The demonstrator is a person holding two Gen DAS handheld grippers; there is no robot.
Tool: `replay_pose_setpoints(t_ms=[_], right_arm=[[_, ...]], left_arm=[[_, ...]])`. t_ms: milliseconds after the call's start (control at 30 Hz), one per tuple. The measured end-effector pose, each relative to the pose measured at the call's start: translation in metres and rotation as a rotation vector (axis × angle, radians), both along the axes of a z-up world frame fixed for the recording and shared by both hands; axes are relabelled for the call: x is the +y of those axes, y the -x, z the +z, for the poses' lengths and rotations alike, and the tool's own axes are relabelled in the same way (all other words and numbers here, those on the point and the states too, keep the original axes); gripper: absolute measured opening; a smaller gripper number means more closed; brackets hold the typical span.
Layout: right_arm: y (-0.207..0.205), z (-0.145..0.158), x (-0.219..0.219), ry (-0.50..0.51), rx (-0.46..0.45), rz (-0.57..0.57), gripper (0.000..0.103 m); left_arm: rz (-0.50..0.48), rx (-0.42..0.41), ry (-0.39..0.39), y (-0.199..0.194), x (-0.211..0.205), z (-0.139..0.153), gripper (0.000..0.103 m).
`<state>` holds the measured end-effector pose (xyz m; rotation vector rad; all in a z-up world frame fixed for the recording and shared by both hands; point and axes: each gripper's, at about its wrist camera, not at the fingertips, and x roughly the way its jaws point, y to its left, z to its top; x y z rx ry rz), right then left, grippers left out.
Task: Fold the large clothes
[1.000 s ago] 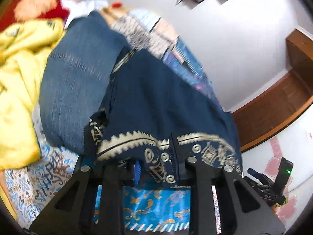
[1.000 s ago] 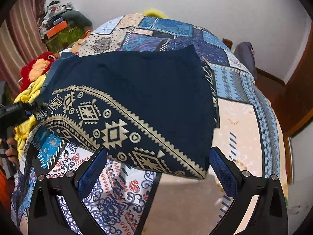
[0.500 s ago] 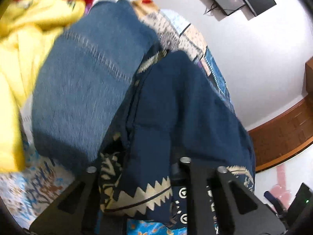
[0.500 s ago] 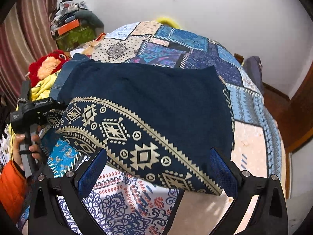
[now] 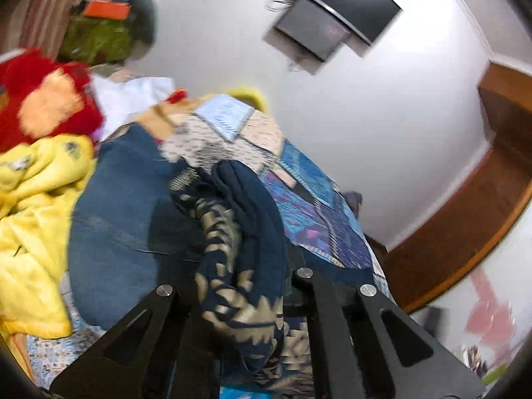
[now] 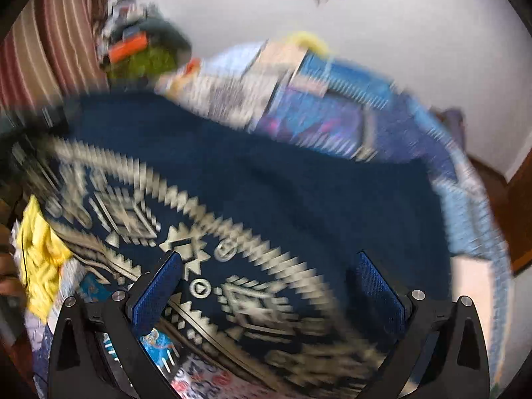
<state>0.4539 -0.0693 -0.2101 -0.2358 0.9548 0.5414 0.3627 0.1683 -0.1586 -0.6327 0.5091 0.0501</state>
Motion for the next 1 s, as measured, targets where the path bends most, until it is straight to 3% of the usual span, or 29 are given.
replay_pose_setpoints(t_ms=[100, 233, 400, 533, 667, 867, 967, 1000], right_arm=[[-0.005, -0.026, 0.004, -0.029, 0.057, -0.033, 0.103], [-0.005, -0.005, -0.016, -0.065, 0.095, -0.002, 0.103], [0.011, 0.040, -0.101, -0.149, -0.026, -0.120, 0.103], [0.028, 0.056, -0.171, -0.094, -0.121, -0.251, 0.103], [0.046, 0.058, -0.230, 0.007, -0.158, -0.350, 0.103], [0.070, 0.054, -0.275, 0.044, -0.157, -0.412, 0.103], [0.080, 0.054, -0.286, 0.046, -0.159, -0.427, 0.103], [0.082, 0.057, -0.289, 0.038, -0.161, -0.425, 0.103]], left_arm=[[-0.050, -0.014, -0.100, -0.013, -0.036, 0.010, 0.006], [-0.149, -0.058, -0.152, -0.030, -0.080, 0.032, 0.006], [-0.289, -0.076, -0.190, -0.057, -0.150, 0.055, 0.005], [-0.410, -0.079, -0.252, -0.063, -0.210, 0.054, 0.005], [-0.552, 0.002, -0.302, -0.069, -0.265, 0.027, 0.005], [-0.718, 0.267, -0.351, -0.077, -0.304, -0.051, 0.005], [-0.752, 0.298, -0.367, -0.065, -0.301, -0.064, 0.016], [-0.765, 0.300, -0.367, -0.058, -0.296, -0.062, 0.029]])
